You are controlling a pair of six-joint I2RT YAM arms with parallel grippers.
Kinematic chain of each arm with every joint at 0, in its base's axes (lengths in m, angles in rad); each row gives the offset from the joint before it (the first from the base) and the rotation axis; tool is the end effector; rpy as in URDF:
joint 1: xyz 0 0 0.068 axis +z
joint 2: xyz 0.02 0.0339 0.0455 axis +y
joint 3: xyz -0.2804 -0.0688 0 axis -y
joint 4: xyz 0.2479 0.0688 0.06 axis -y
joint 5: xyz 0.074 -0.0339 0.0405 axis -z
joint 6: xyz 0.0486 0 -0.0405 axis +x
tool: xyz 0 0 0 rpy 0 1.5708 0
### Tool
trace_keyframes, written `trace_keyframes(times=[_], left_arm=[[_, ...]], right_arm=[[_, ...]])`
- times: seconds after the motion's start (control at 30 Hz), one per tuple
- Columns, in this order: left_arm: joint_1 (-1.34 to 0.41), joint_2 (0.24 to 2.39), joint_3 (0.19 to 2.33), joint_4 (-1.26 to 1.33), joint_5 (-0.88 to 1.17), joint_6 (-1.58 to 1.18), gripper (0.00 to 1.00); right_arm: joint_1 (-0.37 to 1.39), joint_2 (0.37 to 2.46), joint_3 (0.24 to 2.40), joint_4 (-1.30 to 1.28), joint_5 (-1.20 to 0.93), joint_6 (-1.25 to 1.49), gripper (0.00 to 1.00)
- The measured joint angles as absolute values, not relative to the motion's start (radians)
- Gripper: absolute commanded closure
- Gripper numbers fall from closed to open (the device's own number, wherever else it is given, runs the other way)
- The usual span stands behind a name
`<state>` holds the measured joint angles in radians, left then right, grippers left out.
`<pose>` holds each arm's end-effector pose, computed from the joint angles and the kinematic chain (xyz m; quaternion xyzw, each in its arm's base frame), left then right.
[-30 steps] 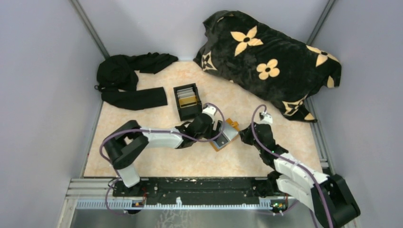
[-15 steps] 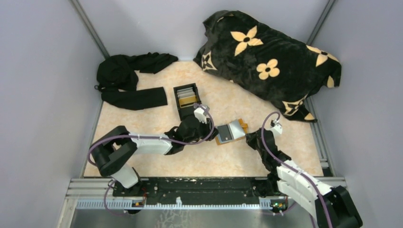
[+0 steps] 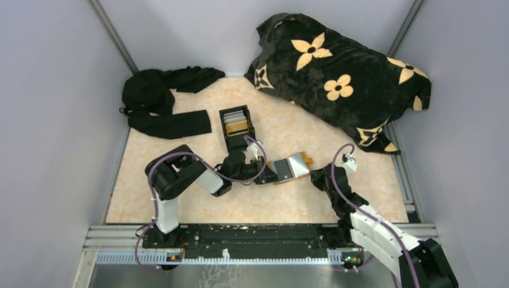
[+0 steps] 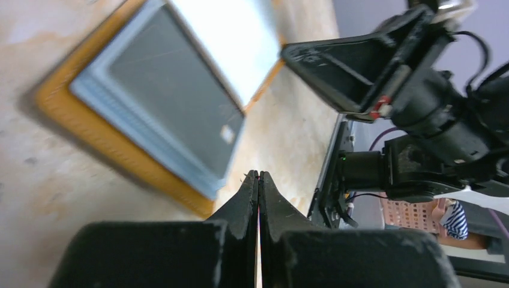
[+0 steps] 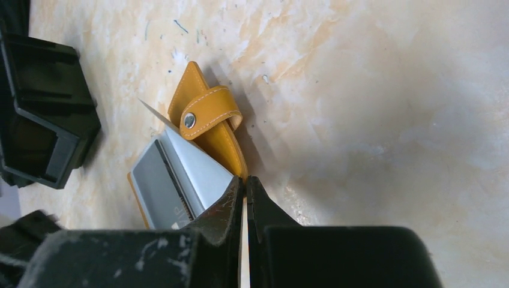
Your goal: Take the credit cards out of the card holder
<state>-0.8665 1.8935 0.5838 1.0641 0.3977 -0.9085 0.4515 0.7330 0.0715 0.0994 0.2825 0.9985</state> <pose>0.2098 -0.2760 0.1265 0.1053 0.7752 -0.5660 0.2600 0.1375 0.0516 0.1319 0.2996 0.8162 0.2250 0.4398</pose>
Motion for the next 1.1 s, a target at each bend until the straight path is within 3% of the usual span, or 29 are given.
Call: trace_keyframes(times=[0.57,1.1], left_arm=[[-0.78,1.988,0.627,0.979,0.457,-0.928,1.0],[-0.728,2.037,0.619,1.112,0.535,-0.97,1.0]], right_arm=[[0.451,0.703,0.041,0.088,0.265,0.995,1.0],[0.451,0.608,0.008,0.037,0.224,0.977,1.0]])
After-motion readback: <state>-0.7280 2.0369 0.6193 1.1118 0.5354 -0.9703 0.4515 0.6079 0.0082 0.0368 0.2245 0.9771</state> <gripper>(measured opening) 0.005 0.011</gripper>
